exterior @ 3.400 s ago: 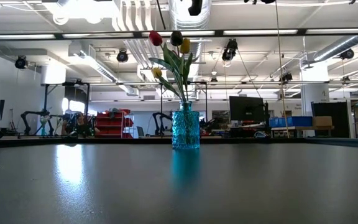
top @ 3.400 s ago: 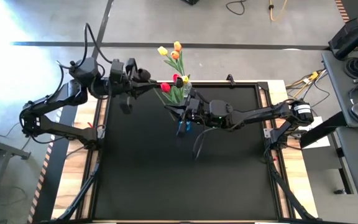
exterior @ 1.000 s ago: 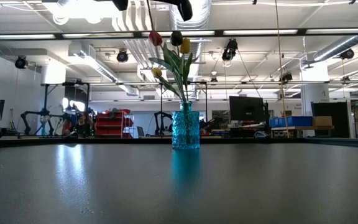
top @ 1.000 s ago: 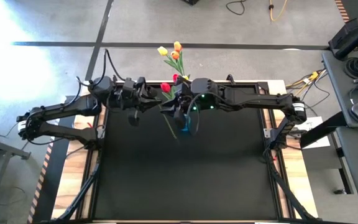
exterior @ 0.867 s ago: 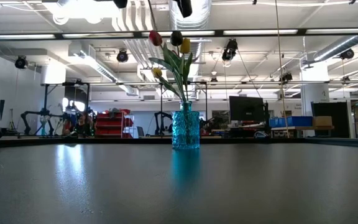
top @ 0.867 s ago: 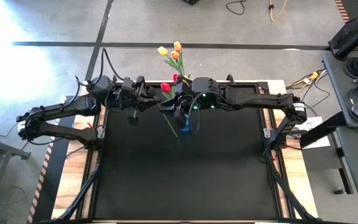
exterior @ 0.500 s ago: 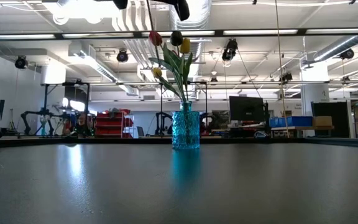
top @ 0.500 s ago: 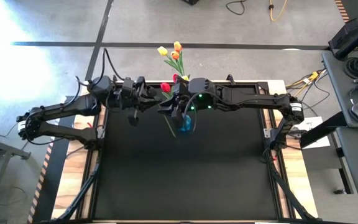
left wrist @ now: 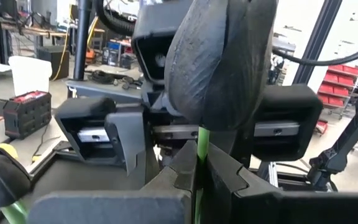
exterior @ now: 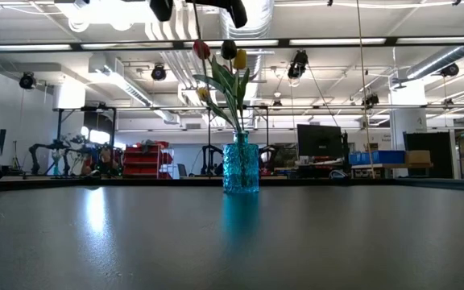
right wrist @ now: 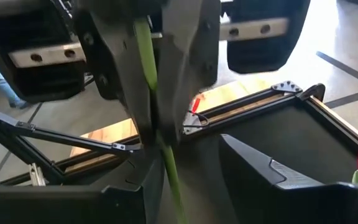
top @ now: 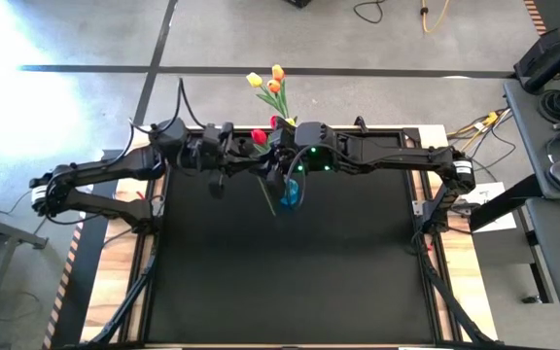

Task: Sort flowers into vase by color
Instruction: Put the black tulip flower into the blue vase, then return to Home Position

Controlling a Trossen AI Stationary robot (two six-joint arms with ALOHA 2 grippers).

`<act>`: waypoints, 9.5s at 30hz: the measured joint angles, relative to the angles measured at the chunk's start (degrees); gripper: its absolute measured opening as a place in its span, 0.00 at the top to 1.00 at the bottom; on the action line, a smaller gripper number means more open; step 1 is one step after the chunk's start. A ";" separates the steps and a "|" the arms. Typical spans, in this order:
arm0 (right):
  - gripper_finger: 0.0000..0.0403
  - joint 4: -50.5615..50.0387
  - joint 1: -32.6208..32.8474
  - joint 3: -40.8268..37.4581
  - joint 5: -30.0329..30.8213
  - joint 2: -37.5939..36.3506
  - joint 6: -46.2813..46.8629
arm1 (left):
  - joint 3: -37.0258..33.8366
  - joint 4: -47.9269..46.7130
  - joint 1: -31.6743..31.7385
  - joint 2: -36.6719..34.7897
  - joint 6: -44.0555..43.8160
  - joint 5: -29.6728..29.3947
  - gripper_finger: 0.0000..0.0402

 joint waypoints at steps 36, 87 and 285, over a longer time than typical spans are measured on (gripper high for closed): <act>0.97 -1.81 -0.30 -0.09 -2.40 -1.76 -2.21 | -0.11 -0.96 0.15 0.30 0.39 -0.24 0.99; 0.98 24.34 -2.73 -28.88 16.38 -16.76 -12.14 | -0.15 -5.32 1.70 -6.85 -1.74 -0.83 0.78; 0.98 4.74 -8.00 -94.07 11.17 -93.96 2.58 | -54.07 -5.55 15.15 -46.39 -23.61 -10.71 1.00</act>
